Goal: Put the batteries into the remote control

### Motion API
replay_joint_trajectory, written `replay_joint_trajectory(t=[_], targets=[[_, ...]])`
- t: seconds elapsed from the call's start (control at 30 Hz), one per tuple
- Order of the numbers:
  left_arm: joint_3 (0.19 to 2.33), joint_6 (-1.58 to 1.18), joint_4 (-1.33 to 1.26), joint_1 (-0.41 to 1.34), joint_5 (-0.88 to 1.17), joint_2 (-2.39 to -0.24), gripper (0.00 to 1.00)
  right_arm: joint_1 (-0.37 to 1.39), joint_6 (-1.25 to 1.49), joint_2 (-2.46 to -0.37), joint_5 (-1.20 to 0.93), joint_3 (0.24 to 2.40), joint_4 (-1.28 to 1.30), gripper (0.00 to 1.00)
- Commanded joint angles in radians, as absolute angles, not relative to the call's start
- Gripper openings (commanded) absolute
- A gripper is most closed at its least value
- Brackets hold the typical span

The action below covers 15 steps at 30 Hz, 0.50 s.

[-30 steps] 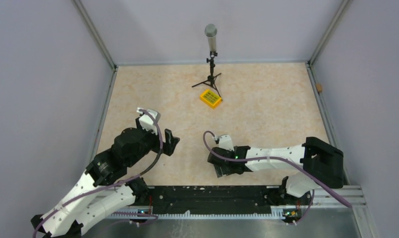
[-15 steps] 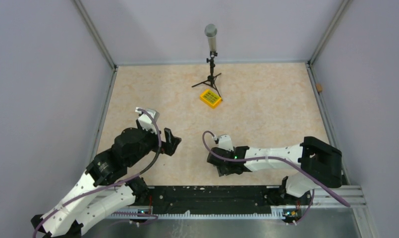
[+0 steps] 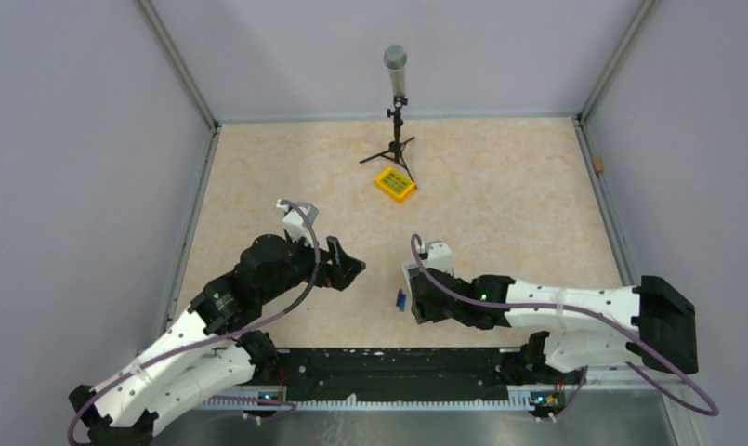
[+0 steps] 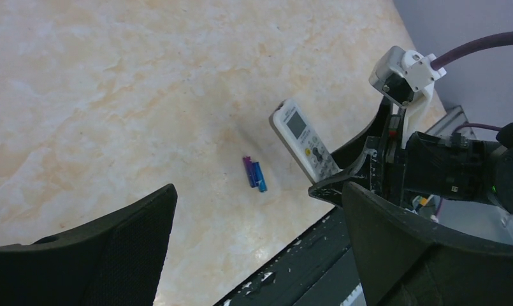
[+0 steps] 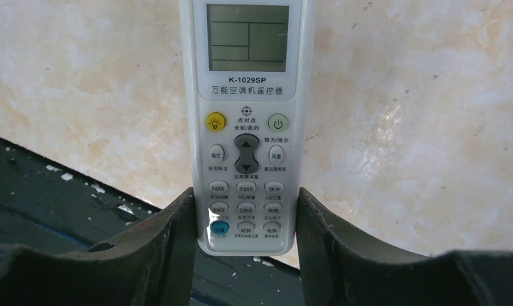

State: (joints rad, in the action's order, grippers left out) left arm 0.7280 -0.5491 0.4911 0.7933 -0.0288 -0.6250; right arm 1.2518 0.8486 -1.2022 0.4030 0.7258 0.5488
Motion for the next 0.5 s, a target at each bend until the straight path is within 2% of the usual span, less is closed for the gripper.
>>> replay_joint_trajectory(t=[0.0,0.23,0.47], targets=[[0.697,-0.599,0.303,0.762,0.129,-0.653,0.99,1.215,0.788,-1.124,0.333,0.681,0.427,0.00],[0.629,-0.676,0.149,0.608,0.383,-0.683,0.99,1.108,0.732,-0.997,0.069,0.595,0.184,0.00],[0.514,-0.829,-0.140,0.484,0.629,-0.726,0.99,1.024,0.746,-0.947,-0.207,0.554,-0.046,0.00]])
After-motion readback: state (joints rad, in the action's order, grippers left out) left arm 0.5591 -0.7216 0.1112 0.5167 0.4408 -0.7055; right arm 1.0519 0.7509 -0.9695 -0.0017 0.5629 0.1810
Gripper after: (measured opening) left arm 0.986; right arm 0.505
